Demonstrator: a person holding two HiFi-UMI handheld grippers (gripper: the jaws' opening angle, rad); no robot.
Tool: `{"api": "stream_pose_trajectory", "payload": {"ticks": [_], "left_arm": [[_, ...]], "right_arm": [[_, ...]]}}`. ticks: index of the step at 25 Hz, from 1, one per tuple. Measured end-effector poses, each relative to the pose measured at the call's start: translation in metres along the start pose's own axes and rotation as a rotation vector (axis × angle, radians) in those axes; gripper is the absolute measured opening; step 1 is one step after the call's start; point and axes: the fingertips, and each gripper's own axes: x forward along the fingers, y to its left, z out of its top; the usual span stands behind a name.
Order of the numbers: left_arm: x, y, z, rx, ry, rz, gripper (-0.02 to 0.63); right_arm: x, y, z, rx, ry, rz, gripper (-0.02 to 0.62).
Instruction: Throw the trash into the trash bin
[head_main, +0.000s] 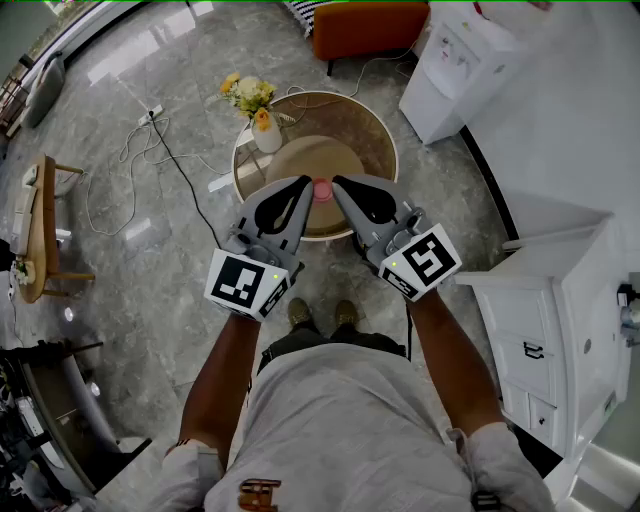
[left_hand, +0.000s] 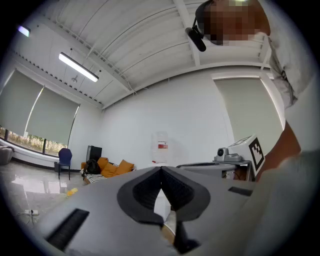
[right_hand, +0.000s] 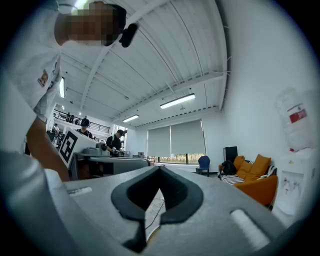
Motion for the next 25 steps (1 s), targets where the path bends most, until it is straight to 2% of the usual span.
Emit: {"api": "stream_pose_trajectory", "payload": {"ticks": [10,25], "left_arm": [[0.001,0.020,-0.009,-0.008,0.000,0.009,0.000],[-0.006,0.065,-0.040,-0.008,0.013,-0.009,0.000]], "right_arm": [[0.015,0.002,-0.008,0.005,-0.001,0.008,0.002],[0.056,0.005,-0.045,-0.016,0.072,-0.051,0.002]]}}
